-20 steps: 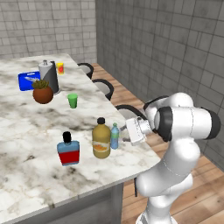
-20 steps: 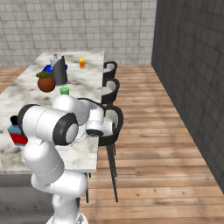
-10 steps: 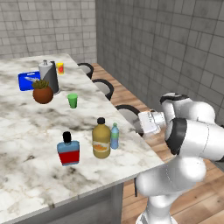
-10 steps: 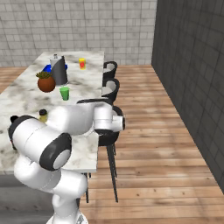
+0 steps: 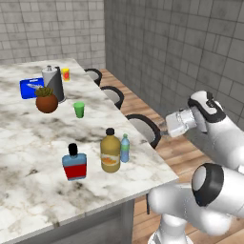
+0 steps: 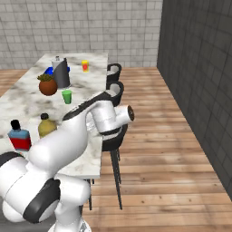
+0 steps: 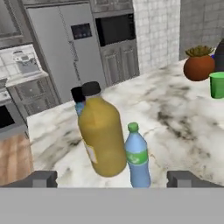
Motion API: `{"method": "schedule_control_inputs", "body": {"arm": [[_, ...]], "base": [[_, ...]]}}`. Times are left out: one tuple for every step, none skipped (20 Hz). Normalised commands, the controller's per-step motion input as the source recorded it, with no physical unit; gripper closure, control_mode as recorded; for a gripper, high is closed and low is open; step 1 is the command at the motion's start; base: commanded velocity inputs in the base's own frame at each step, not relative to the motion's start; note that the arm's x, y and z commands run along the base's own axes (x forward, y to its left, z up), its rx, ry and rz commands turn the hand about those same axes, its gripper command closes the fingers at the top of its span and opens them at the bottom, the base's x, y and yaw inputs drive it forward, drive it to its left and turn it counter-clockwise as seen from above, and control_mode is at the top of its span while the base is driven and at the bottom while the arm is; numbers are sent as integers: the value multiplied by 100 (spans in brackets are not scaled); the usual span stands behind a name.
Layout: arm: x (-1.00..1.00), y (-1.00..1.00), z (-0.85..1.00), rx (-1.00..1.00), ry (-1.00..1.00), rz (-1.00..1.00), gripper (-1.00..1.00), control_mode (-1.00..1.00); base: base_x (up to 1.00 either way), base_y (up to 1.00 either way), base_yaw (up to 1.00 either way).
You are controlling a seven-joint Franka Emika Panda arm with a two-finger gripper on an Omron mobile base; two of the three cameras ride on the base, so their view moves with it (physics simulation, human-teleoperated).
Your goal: Place the drinks on the dining counter in a tight cluster.
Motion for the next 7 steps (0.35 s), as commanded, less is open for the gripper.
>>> {"method": "schedule_control_inputs", "body": {"arm": [[-8, -2, 49, -30, 31, -17, -100, -100], [0, 0, 43, -32, 37, -17, -100, -100], [0, 0, 33, -33, 40, -18, -100, -100], [0, 0, 31, -34, 43, -18, -100, -100], [0, 0, 26, -34, 45, -19, -100, -100], [0, 0, 26, -35, 49, -19, -100, -100], [0, 0, 27, -35, 51, -21, -100, -100]], "base": [[0, 0, 0], [0, 0, 0], [0, 0, 0], [0, 0, 0], [0, 0, 0], [0, 0, 0], [0, 0, 0]]}}
